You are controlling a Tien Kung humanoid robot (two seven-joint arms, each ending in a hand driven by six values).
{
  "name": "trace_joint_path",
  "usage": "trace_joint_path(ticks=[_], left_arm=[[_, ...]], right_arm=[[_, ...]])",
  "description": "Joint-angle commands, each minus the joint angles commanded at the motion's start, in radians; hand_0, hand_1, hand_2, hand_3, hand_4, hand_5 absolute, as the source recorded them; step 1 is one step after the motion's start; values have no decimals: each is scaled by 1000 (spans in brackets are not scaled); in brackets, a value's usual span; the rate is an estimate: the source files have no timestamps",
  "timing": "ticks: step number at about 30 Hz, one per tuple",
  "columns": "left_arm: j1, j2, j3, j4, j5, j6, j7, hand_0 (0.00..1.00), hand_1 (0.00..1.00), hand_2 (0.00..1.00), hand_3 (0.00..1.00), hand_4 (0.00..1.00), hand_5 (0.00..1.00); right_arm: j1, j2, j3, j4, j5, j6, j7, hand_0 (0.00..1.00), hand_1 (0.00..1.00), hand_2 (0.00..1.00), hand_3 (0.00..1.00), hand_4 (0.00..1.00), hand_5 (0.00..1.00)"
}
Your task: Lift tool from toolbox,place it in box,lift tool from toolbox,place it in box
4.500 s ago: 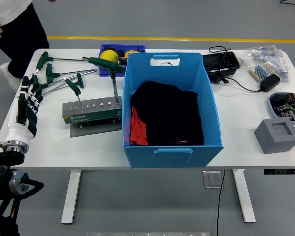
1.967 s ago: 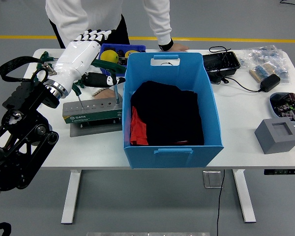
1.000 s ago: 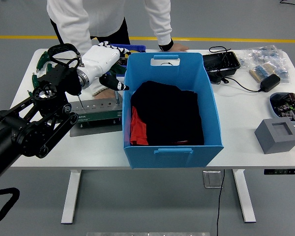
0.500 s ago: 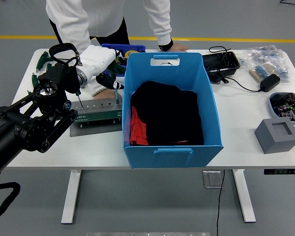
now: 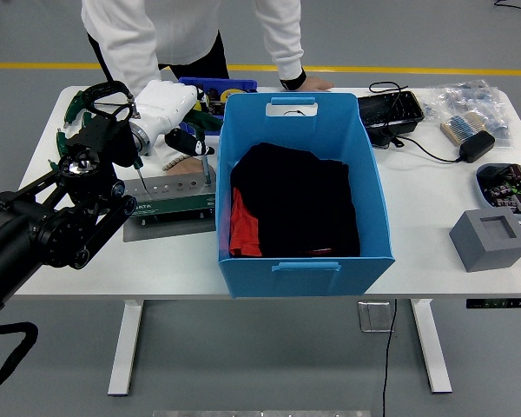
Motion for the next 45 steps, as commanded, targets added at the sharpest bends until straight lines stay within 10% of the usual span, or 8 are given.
trace_joint_path(ticks=[45], left_arm=[[-11, -10, 27, 54, -105, 24, 26, 323, 145, 168, 225, 998, 437]], right_arm=[[9, -5, 4, 0, -5, -3, 0, 680, 664, 728, 575, 778, 692]])
